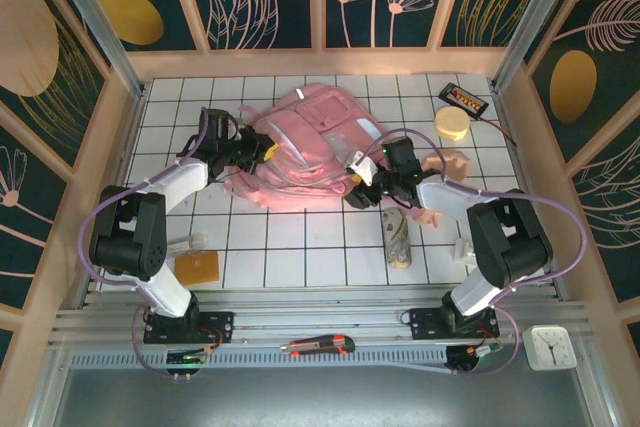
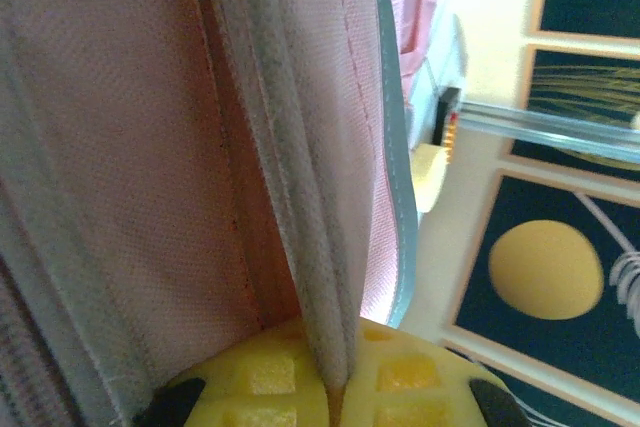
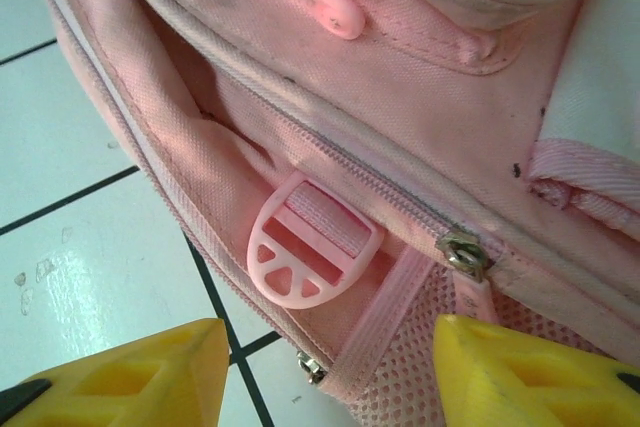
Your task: Pack the student bag
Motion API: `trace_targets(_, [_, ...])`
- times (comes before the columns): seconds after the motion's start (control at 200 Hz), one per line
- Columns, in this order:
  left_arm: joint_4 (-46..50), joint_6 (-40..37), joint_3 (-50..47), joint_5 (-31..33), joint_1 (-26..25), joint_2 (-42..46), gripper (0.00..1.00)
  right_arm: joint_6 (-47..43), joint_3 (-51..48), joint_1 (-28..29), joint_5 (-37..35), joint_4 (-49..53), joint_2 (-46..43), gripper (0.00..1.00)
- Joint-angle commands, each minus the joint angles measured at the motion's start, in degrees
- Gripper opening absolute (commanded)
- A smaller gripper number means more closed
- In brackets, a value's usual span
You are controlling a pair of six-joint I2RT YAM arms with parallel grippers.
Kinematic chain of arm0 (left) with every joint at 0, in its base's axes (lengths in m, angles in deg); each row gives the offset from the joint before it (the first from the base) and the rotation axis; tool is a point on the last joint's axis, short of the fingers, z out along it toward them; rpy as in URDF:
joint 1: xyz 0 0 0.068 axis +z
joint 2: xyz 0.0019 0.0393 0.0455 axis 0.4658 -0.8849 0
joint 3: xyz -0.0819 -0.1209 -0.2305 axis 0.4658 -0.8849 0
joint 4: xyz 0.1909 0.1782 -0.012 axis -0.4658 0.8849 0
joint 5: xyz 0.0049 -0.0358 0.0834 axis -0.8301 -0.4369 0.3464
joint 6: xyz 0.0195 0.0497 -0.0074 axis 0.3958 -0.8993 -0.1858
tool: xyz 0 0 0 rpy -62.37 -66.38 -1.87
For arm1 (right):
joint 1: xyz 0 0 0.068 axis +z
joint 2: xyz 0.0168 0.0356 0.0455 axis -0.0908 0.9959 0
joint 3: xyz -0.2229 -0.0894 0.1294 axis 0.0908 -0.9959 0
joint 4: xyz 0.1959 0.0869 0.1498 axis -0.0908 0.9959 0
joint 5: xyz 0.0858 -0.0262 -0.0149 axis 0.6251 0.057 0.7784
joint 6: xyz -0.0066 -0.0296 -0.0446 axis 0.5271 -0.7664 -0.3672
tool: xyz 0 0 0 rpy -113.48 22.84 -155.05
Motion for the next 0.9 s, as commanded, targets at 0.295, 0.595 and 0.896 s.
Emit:
trace_targets(0.295, [-21.0,16.8,1.9,-8.6,0.9,3.9,0.0,2.9,-2.4,-2.2,1.8,-7.6,-2.2,0.54])
trace_targets(0.595, [-21.3,17.6,1.0,-10.1,1.8,4.9,0.0,9.5,-6.4,-7.0,10.1,-18.5,-3.4,0.57])
trace_targets(0.896, [-22.1,18.6,0.6,-10.3,1.9,5.7,0.0,10.2,-2.0,-9.2,13.5,-15.3,0.3,0.56])
